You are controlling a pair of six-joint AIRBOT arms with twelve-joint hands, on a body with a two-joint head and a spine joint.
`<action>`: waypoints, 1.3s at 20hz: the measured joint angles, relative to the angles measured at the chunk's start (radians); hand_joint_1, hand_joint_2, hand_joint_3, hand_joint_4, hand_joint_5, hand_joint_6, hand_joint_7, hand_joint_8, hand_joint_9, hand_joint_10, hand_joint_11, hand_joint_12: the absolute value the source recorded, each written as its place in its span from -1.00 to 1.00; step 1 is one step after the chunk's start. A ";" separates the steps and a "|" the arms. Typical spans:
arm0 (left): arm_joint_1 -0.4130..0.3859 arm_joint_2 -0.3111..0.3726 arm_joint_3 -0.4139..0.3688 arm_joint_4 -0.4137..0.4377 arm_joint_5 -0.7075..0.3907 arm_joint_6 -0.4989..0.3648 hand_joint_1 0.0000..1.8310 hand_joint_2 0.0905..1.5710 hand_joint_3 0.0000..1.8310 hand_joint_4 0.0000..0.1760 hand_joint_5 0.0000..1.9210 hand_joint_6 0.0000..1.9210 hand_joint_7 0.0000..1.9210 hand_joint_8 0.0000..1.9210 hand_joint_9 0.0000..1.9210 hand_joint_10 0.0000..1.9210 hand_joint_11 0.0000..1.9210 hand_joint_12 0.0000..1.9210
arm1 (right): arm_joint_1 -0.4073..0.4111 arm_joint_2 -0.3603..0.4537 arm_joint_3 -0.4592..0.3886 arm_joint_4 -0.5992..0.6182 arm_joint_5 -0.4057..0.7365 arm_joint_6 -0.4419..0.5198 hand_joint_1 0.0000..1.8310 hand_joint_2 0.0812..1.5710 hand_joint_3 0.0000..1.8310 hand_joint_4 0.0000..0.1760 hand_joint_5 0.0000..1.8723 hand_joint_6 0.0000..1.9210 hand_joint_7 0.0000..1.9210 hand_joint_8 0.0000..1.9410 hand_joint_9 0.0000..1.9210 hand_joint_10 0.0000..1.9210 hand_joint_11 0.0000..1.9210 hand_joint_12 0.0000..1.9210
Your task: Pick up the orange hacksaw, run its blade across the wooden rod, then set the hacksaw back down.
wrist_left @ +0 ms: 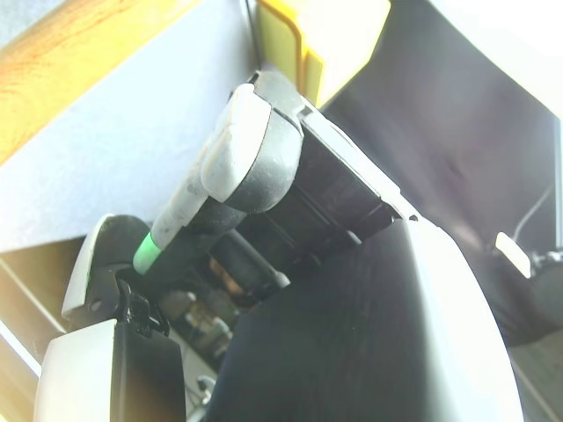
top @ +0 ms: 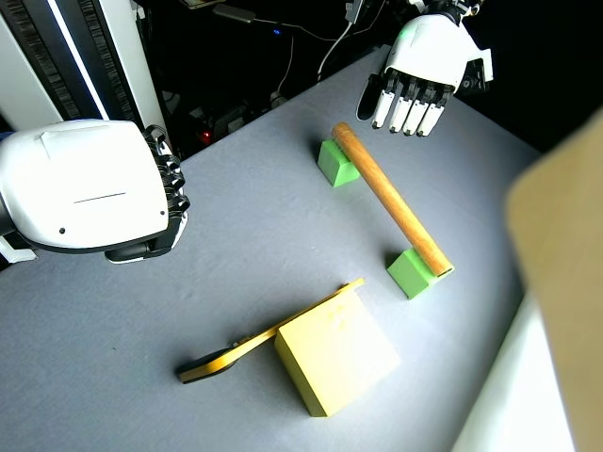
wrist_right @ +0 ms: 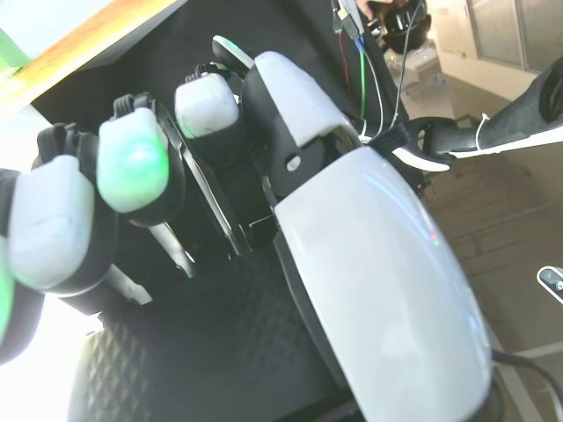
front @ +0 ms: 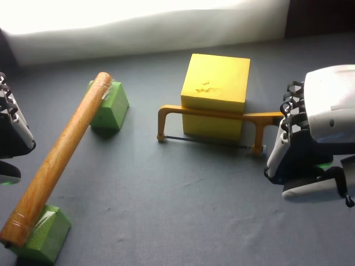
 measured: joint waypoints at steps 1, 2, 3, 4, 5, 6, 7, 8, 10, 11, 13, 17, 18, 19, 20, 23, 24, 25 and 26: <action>-0.002 0.000 0.002 -0.002 -0.001 0.002 -1.00 0.42 -0.97 -1.00 -0.87 -0.99 -0.92 -1.00 -0.93 -0.99 -1.00 -0.78 | 0.000 -0.002 0.002 -0.002 -0.001 -0.005 -1.00 0.27 -0.97 -1.00 -0.90 -0.99 -0.89 -0.99 -0.87 -0.98 -1.00 -0.40; -0.005 0.000 0.006 -0.008 0.005 0.001 -1.00 0.42 -0.99 -1.00 -0.87 -1.00 -0.91 -1.00 -0.93 -1.00 -1.00 -0.74 | 0.000 -0.002 0.004 -0.003 -0.001 -0.006 -1.00 0.27 -0.99 -1.00 -0.89 -1.00 -0.89 -1.00 -0.87 -0.99 -1.00 -0.37; -0.006 0.000 0.006 -0.023 0.006 -0.001 -1.00 0.42 -1.00 -1.00 -0.86 -1.00 -0.89 -1.00 -0.91 -1.00 -1.00 -0.71 | 0.000 -0.005 0.004 -0.004 -0.002 -0.006 -1.00 0.28 -0.99 -1.00 -0.90 -1.00 -0.90 -1.00 -0.87 -1.00 -1.00 -0.39; -0.011 0.000 0.006 -0.029 0.004 0.000 -1.00 0.42 -1.00 -1.00 -0.86 -1.00 -0.89 -1.00 -0.90 -0.99 -1.00 -0.69 | 0.000 -0.008 0.004 0.000 -0.001 -0.006 -1.00 0.28 -0.99 -1.00 -0.89 -1.00 -0.89 -1.00 -0.86 -1.00 -1.00 -0.38; -0.013 0.000 0.006 -0.040 -0.002 0.003 -1.00 0.42 -1.00 -1.00 -0.86 -1.00 -0.89 -1.00 -0.91 -1.00 -1.00 -0.71 | 0.000 -0.009 0.004 0.007 0.002 -0.006 -1.00 0.28 -1.00 -1.00 -0.90 -1.00 -0.90 -1.00 -0.86 -1.00 -1.00 -0.38; -0.012 0.000 0.010 -0.049 -0.003 0.002 -1.00 0.43 -1.00 -1.00 -0.86 -1.00 -0.89 -1.00 -0.91 -1.00 -1.00 -0.73 | 0.000 -0.009 0.004 0.007 0.006 -0.005 -1.00 0.28 -1.00 -1.00 -0.90 -1.00 -0.89 -1.00 -0.86 -1.00 -1.00 -0.38; -0.012 0.000 0.010 -0.050 0.005 0.002 -1.00 0.43 -1.00 -1.00 -0.86 -1.00 -0.90 -1.00 -0.93 -1.00 -1.00 -0.76 | 0.000 -0.009 0.006 0.002 0.010 0.010 -1.00 0.29 -0.99 -1.00 -0.91 -1.00 -0.89 -1.00 -0.87 -1.00 -1.00 -0.38; -0.011 0.000 0.010 -0.051 0.016 0.003 -1.00 0.43 -1.00 -1.00 -0.84 -0.99 -0.88 -1.00 -0.91 -1.00 -1.00 -0.74 | 0.000 -0.009 0.008 -0.011 0.018 0.039 -1.00 0.30 -0.99 -1.00 -0.91 -1.00 -0.90 -1.00 -0.87 -1.00 -1.00 -0.39; -0.011 0.002 0.003 -0.061 0.034 0.002 -1.00 0.44 -1.00 -1.00 -0.84 -1.00 -0.88 -1.00 -0.91 -1.00 -1.00 -0.75 | -0.012 -0.006 0.008 0.002 0.028 0.140 -0.91 0.31 -0.99 -1.00 -0.91 -1.00 -0.89 -1.00 -0.87 -1.00 -1.00 -0.40; -0.011 0.007 -0.007 -0.060 0.042 0.002 -1.00 0.44 -1.00 -1.00 -0.84 -1.00 -0.88 -1.00 -0.91 -1.00 -1.00 -0.73 | -0.014 -0.003 0.008 -0.001 0.022 0.173 -0.90 0.31 -0.99 -1.00 -0.91 -1.00 -0.89 -1.00 -0.87 -1.00 -1.00 -0.40; -0.011 0.018 -0.020 -0.056 0.058 0.003 -1.00 0.45 -1.00 -1.00 -0.83 -1.00 -0.87 -1.00 -0.91 -1.00 -1.00 -0.71 | -0.014 0.010 0.009 -0.011 -0.027 0.266 -0.78 0.30 -1.00 -1.00 -0.91 -1.00 -0.90 -1.00 -0.87 -1.00 -1.00 -0.38; -0.019 0.062 -0.083 -0.054 0.187 0.001 -1.00 0.46 -1.00 -1.00 -0.82 -1.00 -0.87 -1.00 -0.91 -1.00 -1.00 -0.76 | -0.030 0.002 0.117 0.013 -0.130 0.624 -0.51 0.33 -1.00 -1.00 -0.98 -1.00 -0.97 -1.00 -0.93 -1.00 -1.00 -0.50; -0.026 0.087 -0.119 -0.066 0.256 0.002 -1.00 0.46 -1.00 -1.00 -0.82 -1.00 -0.88 -1.00 -0.91 -1.00 -1.00 -0.78 | -0.051 0.003 0.148 0.013 -0.177 0.791 -0.44 0.34 -1.00 -1.00 -0.98 -1.00 -0.97 -1.00 -0.94 -1.00 -1.00 -0.51; -0.035 0.107 -0.153 -0.078 0.317 0.002 -1.00 0.46 -1.00 -1.00 -0.82 -1.00 -0.87 -1.00 -0.91 -1.00 -1.00 -0.77 | -0.068 0.003 0.165 0.012 -0.219 0.888 -0.32 0.33 -1.00 -1.00 -0.97 -1.00 -0.96 -1.00 -0.93 -1.00 -1.00 -0.51; -0.035 0.125 -0.179 -0.091 0.349 0.001 -1.00 0.46 -1.00 -1.00 -0.83 -1.00 -0.89 -1.00 -0.91 -1.00 -1.00 -0.79 | -0.076 0.004 0.175 0.010 -0.243 0.943 -0.18 0.32 -1.00 -1.00 -0.94 -0.99 -0.95 -0.99 -0.93 -1.00 -1.00 -0.51; -0.053 0.208 -0.299 -0.100 0.476 -0.002 -1.00 0.46 -1.00 -1.00 -0.82 -1.00 -0.87 -1.00 -0.91 -1.00 -1.00 -0.79 | -0.087 0.009 0.205 0.017 -0.268 1.010 0.00 0.32 -1.00 -1.00 -0.91 -0.99 -0.92 -1.00 -0.89 -0.99 -1.00 -0.40; -0.081 0.243 -0.352 -0.093 0.535 -0.002 -1.00 0.46 -1.00 -1.00 -0.83 -1.00 -0.87 -1.00 -0.91 -1.00 -1.00 -0.79 | -0.100 0.010 0.214 0.023 -0.275 1.018 0.01 0.33 -1.00 -1.00 -0.91 -1.00 -0.92 -1.00 -0.88 -0.99 -1.00 -0.35; -0.108 0.266 -0.385 -0.095 0.568 -0.001 -1.00 0.46 -1.00 -1.00 -0.83 -1.00 -0.87 -1.00 -0.90 -1.00 -1.00 -0.78 | -0.106 0.010 0.217 0.023 -0.283 1.021 0.06 0.34 -1.00 -1.00 -0.87 -0.99 -0.88 -0.99 -0.85 -0.99 -1.00 -0.28; -0.122 0.289 -0.413 -0.106 0.590 -0.005 -1.00 0.46 -1.00 -1.00 -0.84 -1.00 -0.89 -1.00 -0.91 -1.00 -1.00 -0.81 | -0.119 0.010 0.221 0.018 -0.291 1.028 0.10 0.32 -1.00 -1.00 -0.84 -0.99 -0.86 -0.99 -0.84 -0.99 -1.00 -0.23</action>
